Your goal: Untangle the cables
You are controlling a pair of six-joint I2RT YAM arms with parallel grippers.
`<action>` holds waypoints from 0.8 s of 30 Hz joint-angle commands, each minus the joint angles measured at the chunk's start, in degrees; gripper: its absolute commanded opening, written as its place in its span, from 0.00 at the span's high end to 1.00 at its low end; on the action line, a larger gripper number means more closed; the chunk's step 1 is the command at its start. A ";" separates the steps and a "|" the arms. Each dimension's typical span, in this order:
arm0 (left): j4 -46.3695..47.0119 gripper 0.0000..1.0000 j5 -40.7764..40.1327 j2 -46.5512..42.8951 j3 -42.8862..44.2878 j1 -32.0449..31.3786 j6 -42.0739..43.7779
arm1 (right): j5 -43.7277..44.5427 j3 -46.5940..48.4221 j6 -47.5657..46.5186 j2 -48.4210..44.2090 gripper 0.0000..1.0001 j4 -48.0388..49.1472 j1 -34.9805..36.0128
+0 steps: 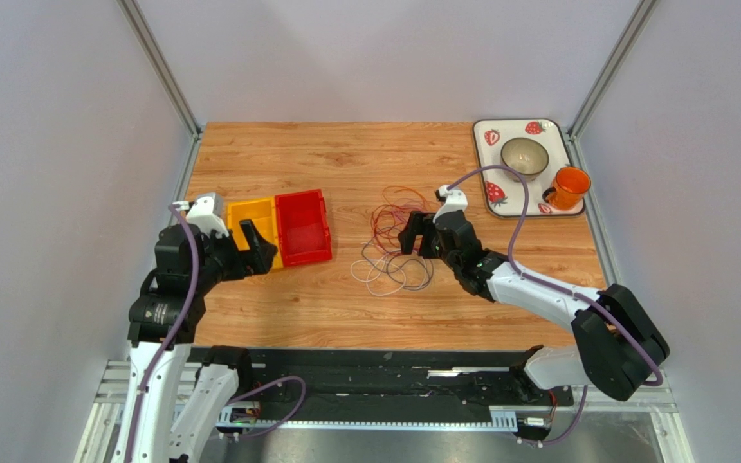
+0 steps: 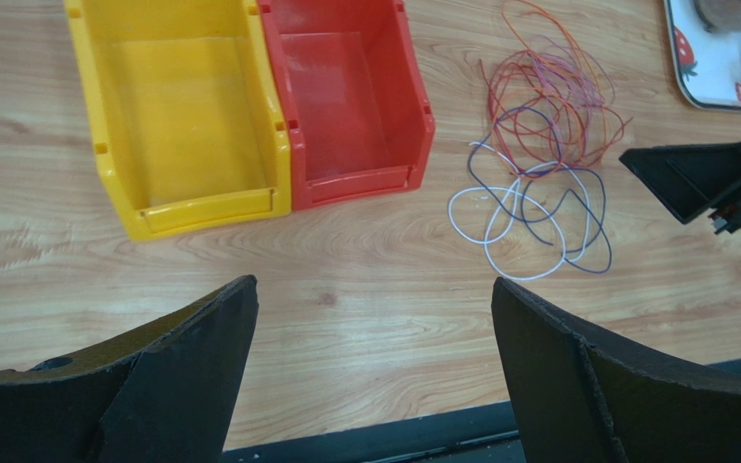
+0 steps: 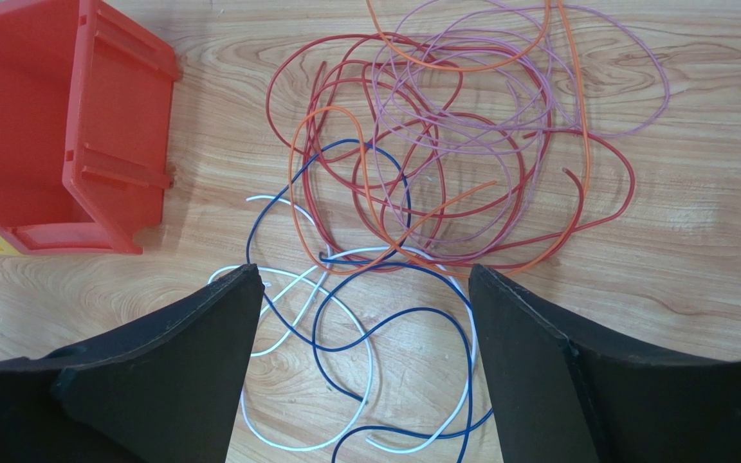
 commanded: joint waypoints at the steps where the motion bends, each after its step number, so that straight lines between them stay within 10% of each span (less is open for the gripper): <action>1: 6.56 0.01 -2.94 3.11 1.36 -6.12 -0.76 | 3.72 0.09 1.63 -0.42 0.17 3.94 0.30; 8: 6.03 0.17 -23.80 23.21 8.66 -31.87 -2.25 | 10.48 -1.15 6.02 -0.42 0.16 3.35 0.13; 24: 28.10 0.27 -28.71 57.86 17.95 -39.54 2.13 | 15.41 -2.12 15.61 -3.06 0.16 -3.44 -4.44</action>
